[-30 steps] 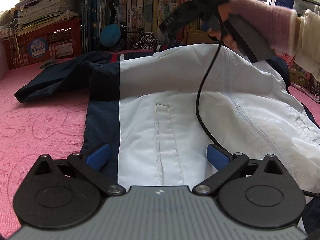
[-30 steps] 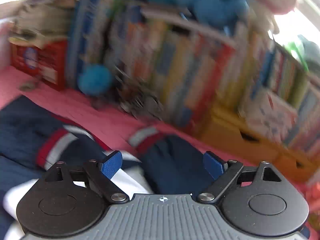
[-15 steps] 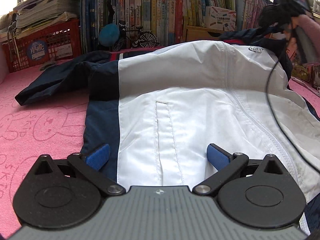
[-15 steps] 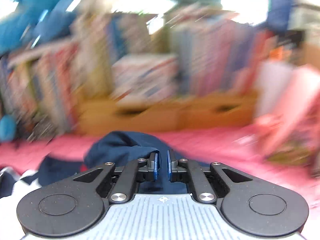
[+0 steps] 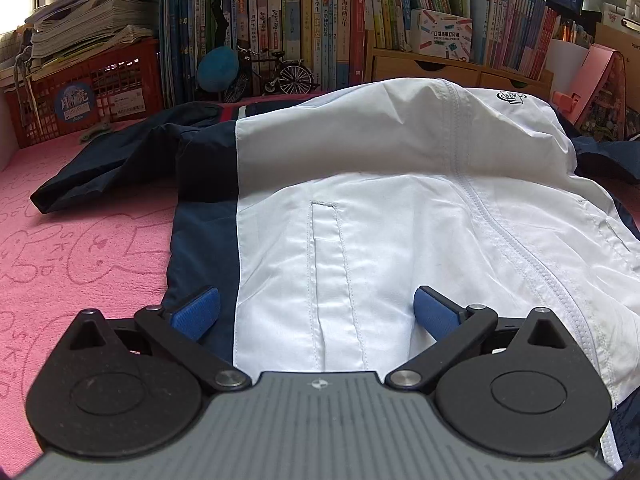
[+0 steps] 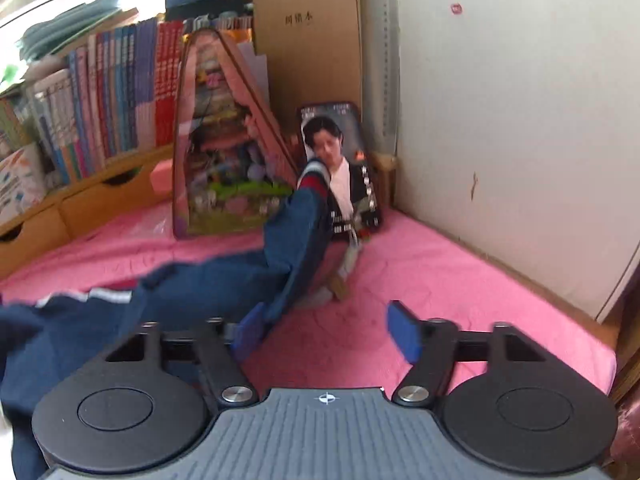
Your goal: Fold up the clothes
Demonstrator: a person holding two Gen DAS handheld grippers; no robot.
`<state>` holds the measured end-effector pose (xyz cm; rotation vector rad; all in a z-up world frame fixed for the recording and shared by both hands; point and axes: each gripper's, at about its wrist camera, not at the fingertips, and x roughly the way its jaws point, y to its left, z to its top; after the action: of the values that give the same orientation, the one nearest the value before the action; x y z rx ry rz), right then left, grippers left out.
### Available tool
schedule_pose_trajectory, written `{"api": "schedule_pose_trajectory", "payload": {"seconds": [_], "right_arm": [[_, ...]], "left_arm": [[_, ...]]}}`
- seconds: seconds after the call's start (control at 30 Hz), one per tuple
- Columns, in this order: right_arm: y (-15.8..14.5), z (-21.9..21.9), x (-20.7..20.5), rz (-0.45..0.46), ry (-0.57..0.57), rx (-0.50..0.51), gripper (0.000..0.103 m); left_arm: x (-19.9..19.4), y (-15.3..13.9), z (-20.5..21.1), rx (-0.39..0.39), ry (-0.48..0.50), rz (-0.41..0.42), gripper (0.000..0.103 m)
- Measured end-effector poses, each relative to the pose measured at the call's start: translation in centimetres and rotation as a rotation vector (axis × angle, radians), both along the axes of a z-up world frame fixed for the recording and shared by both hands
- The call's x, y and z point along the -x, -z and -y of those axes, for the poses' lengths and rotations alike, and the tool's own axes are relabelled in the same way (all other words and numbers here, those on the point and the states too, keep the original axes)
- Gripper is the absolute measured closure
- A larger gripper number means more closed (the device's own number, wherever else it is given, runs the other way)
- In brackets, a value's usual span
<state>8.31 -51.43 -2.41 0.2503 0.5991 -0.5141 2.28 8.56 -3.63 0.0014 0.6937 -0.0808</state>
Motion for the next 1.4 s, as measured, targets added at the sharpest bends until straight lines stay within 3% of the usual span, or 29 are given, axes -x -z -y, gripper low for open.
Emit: {"api": "schedule_pose_trajectory", "payload": {"seconds": [0.07, 0.17, 0.27, 0.33, 0.47, 0.63, 1.0, 1.17, 1.3, 1.4], "right_arm": [[0.5, -0.5, 1.9, 0.011, -0.028, -0.026, 0.026], [0.5, -1.8, 4.2, 0.049, -0.092, -0.071, 0.023], [-0.1, -4.3, 5.0, 0.115, -0.261, -0.151, 0.018], [-0.4, -6.1, 5.7, 0.157, -0.385, -0.202, 0.018], [-0.6, -11.2, 3.8, 0.159, -0.605, -0.219, 0.013], [-0.3, -16.5, 0.0, 0.079, -0.712, -0.223, 0.013], [0.9, -18.9, -8.2, -0.117, -0.711, -0.163, 0.013], [1.0, -18.4, -8.2, -0.227, -0.798, -0.171, 0.012], [1.6, -18.0, -8.3, -0.183, -0.785, -0.163, 0.008], [2.7, -17.6, -9.8, -0.138, -0.712, -0.266, 0.009]], "left_arm": [[0.5, -0.4, -0.9, 0.08, 0.02, 0.015, 0.0], [0.5, -1.4, -4.5, 0.312, -0.019, 0.01, 0.0], [-0.5, -2.0, -8.6, 0.525, -0.102, -0.001, 0.0], [-2.1, -1.9, -10.7, 0.575, -0.156, -0.017, 0.0], [-5.7, -1.1, -12.5, 0.595, -0.186, -0.074, 0.0], [-9.1, -0.4, -12.6, 0.64, -0.166, -0.07, 0.0], [-14.7, 0.5, -14.0, 0.776, -0.2, -0.071, 0.0], [-14.2, 0.3, -12.9, 0.661, -0.093, -0.069, 0.0], [-14.4, 0.4, -11.0, 0.532, -0.035, -0.042, 0.0], [-15.6, 0.2, -10.3, 0.523, -0.098, -0.043, 0.004]]}}
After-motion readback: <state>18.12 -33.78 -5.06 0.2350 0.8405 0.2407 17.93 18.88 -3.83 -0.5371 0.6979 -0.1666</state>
